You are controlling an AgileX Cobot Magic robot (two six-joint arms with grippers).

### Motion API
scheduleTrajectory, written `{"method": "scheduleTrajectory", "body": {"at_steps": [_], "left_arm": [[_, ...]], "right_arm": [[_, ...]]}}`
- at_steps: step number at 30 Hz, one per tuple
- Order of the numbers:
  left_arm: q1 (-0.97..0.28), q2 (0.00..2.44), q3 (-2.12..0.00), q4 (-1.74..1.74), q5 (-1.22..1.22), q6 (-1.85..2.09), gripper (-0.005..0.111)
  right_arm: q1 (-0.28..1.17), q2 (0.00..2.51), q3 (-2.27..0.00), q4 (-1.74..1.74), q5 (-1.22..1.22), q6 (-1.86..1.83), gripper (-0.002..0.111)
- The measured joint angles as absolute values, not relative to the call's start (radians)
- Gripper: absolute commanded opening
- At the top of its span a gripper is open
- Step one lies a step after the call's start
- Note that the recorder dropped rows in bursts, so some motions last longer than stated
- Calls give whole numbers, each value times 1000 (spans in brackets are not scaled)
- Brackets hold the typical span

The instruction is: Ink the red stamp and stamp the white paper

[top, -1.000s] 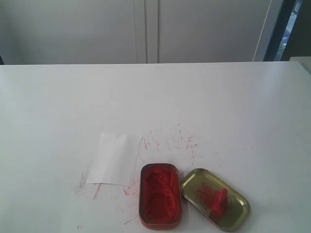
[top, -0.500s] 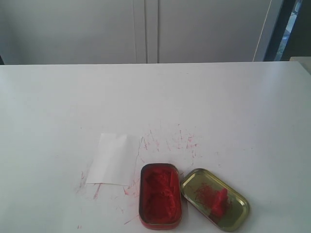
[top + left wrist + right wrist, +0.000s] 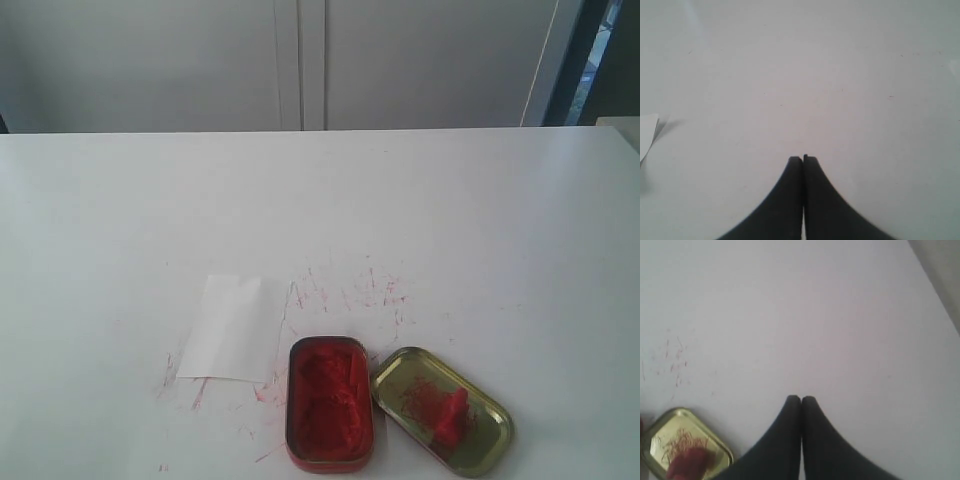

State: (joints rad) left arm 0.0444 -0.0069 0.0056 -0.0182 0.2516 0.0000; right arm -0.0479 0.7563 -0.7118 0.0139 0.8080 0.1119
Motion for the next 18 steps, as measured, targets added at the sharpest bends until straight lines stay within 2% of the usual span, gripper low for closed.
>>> {"method": "scheduleTrajectory", "body": {"at_steps": [9,18], "left_arm": [[44,-7,6,-18,252,0,0],[44,-7,6,-18,252,0,0]], "right_arm": [[-48,909,-712,90,1013,141,0],[-48,993,-712,142,1032,136,0]]}}
